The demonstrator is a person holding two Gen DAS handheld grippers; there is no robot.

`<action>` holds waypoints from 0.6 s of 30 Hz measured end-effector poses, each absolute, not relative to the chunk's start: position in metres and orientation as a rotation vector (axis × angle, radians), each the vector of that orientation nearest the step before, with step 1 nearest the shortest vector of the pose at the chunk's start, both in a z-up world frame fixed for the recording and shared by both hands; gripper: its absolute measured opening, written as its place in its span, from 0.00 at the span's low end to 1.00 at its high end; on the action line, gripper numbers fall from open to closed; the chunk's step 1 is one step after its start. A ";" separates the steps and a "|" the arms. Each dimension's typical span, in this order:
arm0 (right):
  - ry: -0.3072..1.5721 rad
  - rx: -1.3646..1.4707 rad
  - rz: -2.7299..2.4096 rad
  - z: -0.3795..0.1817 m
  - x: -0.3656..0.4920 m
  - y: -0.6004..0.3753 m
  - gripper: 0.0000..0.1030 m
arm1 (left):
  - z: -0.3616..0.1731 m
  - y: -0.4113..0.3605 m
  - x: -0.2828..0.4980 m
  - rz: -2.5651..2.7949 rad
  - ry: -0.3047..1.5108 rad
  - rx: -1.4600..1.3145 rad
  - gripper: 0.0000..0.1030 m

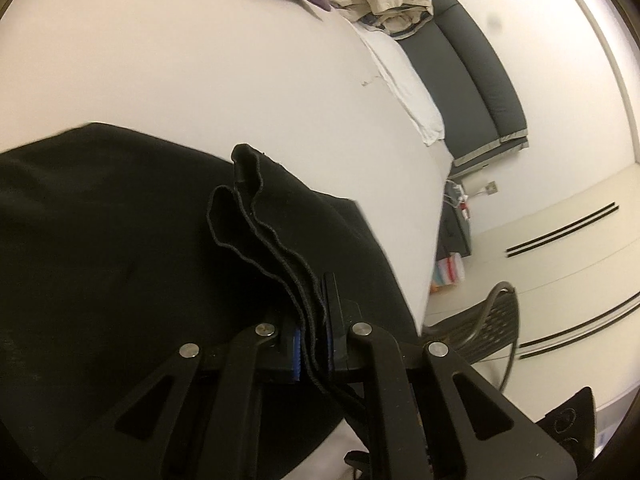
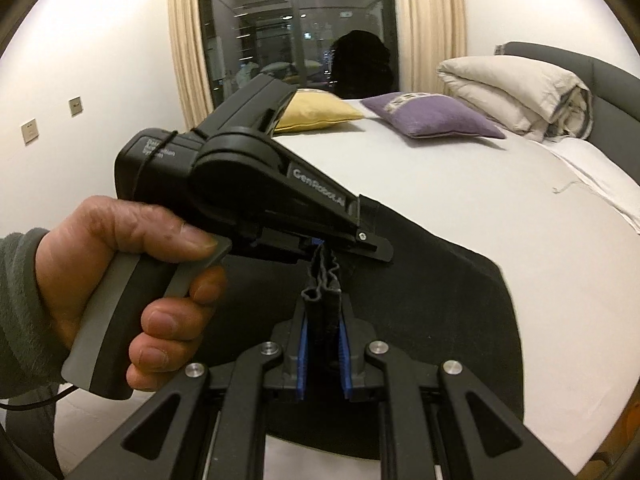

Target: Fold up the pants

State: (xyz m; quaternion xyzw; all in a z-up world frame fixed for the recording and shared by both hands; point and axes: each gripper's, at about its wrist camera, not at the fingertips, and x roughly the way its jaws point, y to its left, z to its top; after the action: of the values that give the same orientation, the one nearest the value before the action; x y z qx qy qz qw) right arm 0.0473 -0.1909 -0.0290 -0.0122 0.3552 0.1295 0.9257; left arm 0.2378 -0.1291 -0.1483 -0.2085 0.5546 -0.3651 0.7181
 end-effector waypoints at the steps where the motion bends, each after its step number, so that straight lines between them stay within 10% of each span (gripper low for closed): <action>1: 0.731 -0.029 0.277 -0.031 0.048 -0.184 0.14 | -0.148 -0.112 0.240 -0.796 1.227 -0.454 0.06; 18: 0.820 -0.053 0.385 -0.059 0.062 -0.124 0.14 | -0.190 -0.024 0.239 -0.671 1.256 -0.422 0.06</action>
State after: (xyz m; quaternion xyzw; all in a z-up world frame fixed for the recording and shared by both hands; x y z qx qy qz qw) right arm 0.0619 -0.1238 -0.0586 -0.0258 0.3962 0.1857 0.8988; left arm 0.2392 -0.0241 -0.1898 -0.1923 0.5719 -0.3057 0.7366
